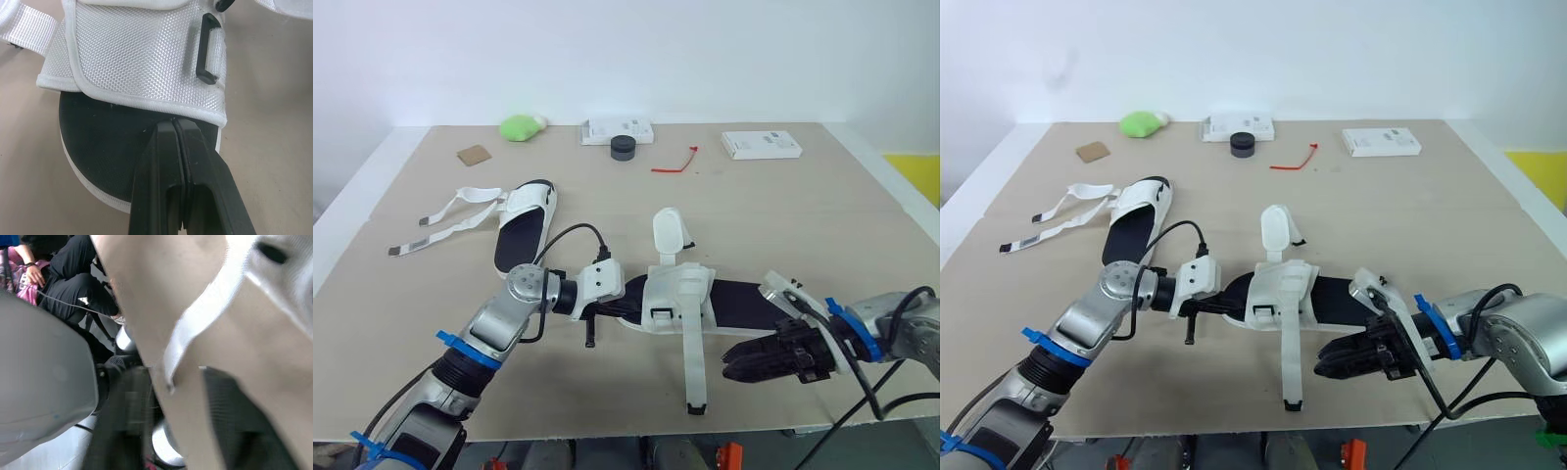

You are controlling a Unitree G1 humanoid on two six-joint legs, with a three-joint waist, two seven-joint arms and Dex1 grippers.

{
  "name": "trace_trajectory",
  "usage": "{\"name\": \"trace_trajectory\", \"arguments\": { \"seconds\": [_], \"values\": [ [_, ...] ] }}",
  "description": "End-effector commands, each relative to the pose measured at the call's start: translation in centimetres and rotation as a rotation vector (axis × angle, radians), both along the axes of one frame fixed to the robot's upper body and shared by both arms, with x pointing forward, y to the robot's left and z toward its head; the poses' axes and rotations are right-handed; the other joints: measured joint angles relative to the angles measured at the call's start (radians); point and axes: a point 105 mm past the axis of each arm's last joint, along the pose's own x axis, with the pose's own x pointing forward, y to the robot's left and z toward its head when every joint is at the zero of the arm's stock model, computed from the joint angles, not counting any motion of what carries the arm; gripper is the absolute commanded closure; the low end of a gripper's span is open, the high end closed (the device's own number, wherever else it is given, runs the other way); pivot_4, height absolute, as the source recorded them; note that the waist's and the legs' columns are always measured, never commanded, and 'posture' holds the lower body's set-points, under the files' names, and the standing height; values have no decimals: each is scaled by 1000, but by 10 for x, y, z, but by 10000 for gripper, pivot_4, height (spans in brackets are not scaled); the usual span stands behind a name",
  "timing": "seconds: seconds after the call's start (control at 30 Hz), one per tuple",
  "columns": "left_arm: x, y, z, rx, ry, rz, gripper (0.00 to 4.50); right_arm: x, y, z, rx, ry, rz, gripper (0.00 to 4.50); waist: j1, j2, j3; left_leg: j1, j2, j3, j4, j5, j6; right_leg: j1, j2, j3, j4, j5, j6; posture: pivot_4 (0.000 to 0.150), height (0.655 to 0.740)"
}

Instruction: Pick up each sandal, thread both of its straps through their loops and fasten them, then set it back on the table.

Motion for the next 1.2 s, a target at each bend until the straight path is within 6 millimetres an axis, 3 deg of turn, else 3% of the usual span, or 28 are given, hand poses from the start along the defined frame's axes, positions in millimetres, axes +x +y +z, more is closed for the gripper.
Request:
{"name": "trace_trajectory", "arguments": {
  "seconds": [0.03,0.3,0.5,0.73,0.83,1.03,1.2],
  "values": [
    [-6,6,-17,55,61,8,45000,-1,4,6,13,-17,-4,7525,0,0,0,0,0,0,0,0,0,0,0,0,0,0,0,1500,7400],
    [-5,7,-15,58,59,15,45000,12,17,-17,39,43,-91,7525,0,-1,0,0,0,0,0,0,0,0,1,0,0,0,0,1500,7400],
    [-2,7,-15,61,49,19,45000,-6,38,-11,107,95,2,7525,1,-1,0,0,0,-1,-1,0,0,0,1,0,0,0,0,1500,7400],
    [-2,5,-16,58,49,18,45000,-5,39,-19,79,114,-23,7525,1,-1,0,0,0,-1,0,0,0,0,1,0,0,0,0,1500,7400],
    [-2,4,-16,55,49,19,45000,2,39,-24,54,118,-55,15378,0,-1,0,0,0,-1,0,0,0,0,1,0,0,0,0,1500,7400],
    [-3,3,-17,49,52,21,45000,4,40,-25,49,112,-63,44623,1,-1,0,0,0,-1,0,0,0,0,1,0,0,0,0,1500,7400],
    [-2,4,-17,48,52,25,45000,2,36,-11,79,90,-43,44623,1,-1,0,0,0,-1,0,0,0,0,1,0,0,0,0,1500,7400]
  ]
}}
